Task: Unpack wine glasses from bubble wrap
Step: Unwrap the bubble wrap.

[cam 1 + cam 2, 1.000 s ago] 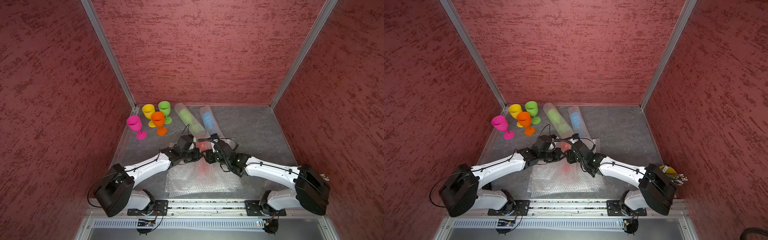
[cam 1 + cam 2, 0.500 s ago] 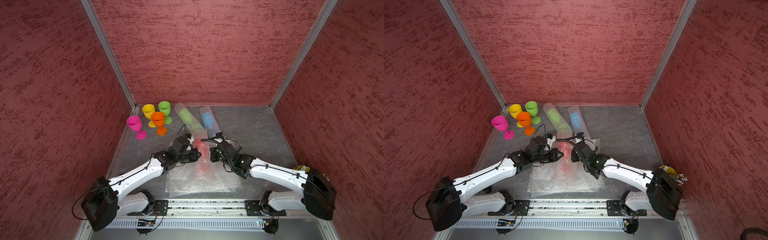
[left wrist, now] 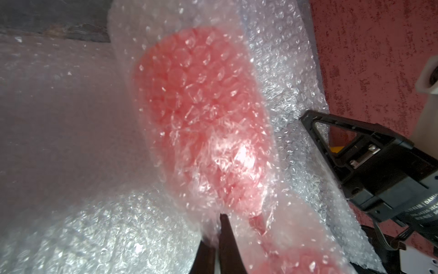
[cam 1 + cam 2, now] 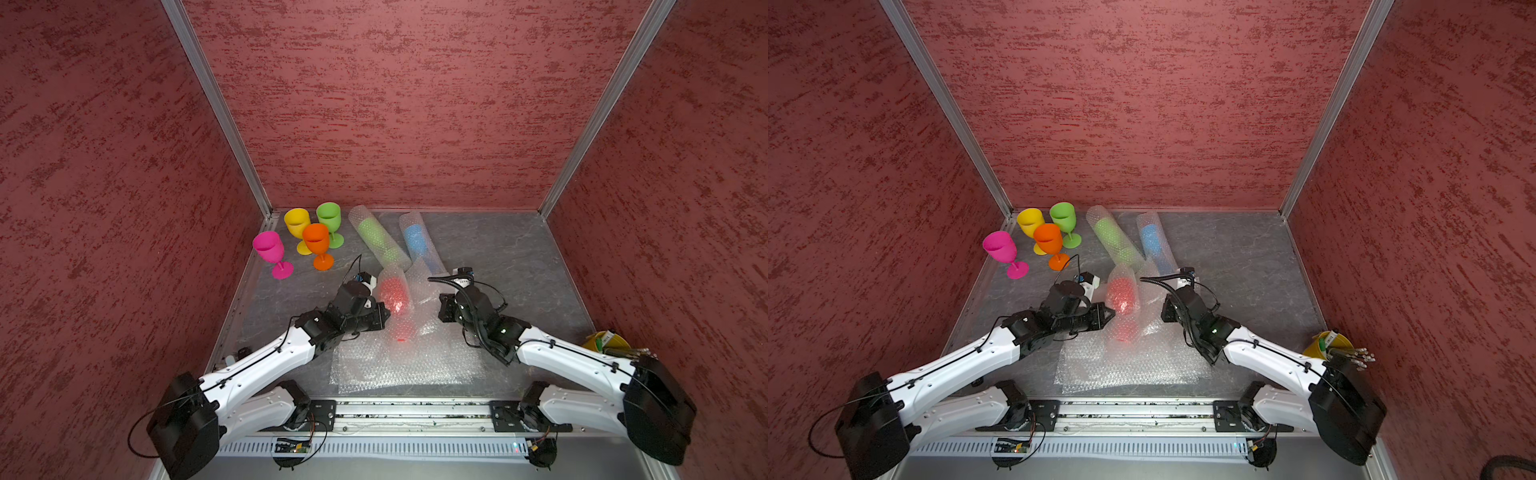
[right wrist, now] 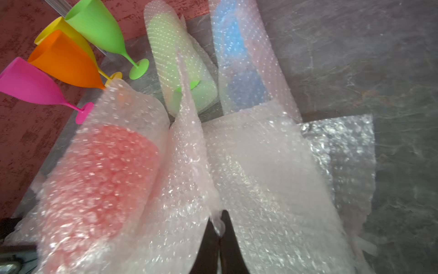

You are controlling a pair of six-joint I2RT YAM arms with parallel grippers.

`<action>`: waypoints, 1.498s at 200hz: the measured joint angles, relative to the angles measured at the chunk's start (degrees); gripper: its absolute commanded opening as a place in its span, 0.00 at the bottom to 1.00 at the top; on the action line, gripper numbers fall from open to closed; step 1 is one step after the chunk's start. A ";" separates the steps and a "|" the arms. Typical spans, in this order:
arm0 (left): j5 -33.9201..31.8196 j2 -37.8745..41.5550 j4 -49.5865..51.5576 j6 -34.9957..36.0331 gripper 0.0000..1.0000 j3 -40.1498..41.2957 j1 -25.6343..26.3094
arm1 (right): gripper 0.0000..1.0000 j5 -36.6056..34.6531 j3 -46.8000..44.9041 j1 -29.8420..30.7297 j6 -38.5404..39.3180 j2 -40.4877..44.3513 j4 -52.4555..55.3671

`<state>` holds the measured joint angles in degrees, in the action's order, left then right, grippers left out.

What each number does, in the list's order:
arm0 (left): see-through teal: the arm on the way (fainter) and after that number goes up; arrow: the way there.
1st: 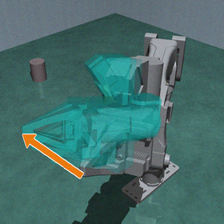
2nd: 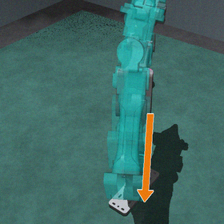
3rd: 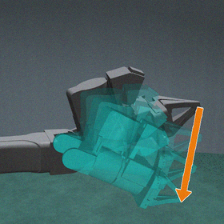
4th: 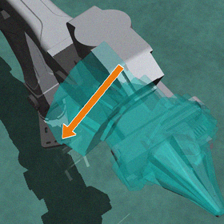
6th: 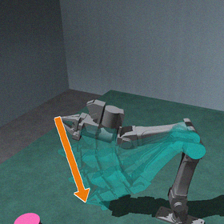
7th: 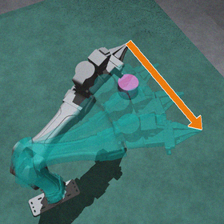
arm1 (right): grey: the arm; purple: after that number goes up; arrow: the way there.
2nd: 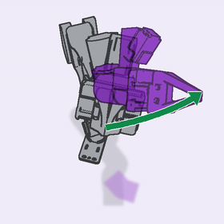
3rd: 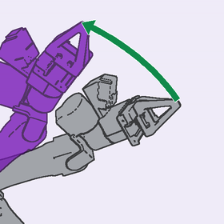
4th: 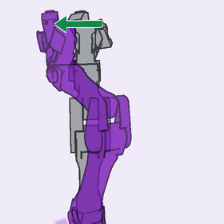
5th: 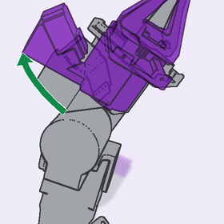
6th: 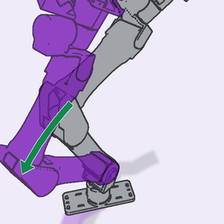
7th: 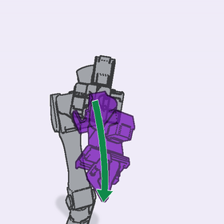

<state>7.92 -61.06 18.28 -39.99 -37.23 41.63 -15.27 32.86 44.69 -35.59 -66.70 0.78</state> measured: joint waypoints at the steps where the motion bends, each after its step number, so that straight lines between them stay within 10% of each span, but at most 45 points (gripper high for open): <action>1: -0.04 0.00 0.04 0.00 0.00 0.04 0.00 | 0.00 0.00 -0.07 0.00 0.00 0.00 0.00; 91: -5.03 -1.03 -8.24 1.33 0.05 7.06 2.89 | 0.00 -0.04 -4.70 -0.31 -1.09 1.68 -0.96; 113: -7.21 -3.76 -10.51 1.03 0.35 7.85 4.11 | 0.04 -0.17 -5.25 -0.63 -1.16 1.77 -0.96; 161: -10.03 -5.81 -9.84 -0.31 0.67 8.02 4.02 | 0.08 0.00 -5.27 -1.33 -1.01 -3.23 -0.85; 299: -12.63 -2.34 8.00 3.06 0.71 -4.72 4.37 | 0.11 0.63 -1.95 -2.23 -10.51 3.10 7.32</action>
<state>-4.71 -63.40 26.28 -36.93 -41.95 46.00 -14.63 30.92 42.46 -46.11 -63.59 8.10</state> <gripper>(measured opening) 0.710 0.082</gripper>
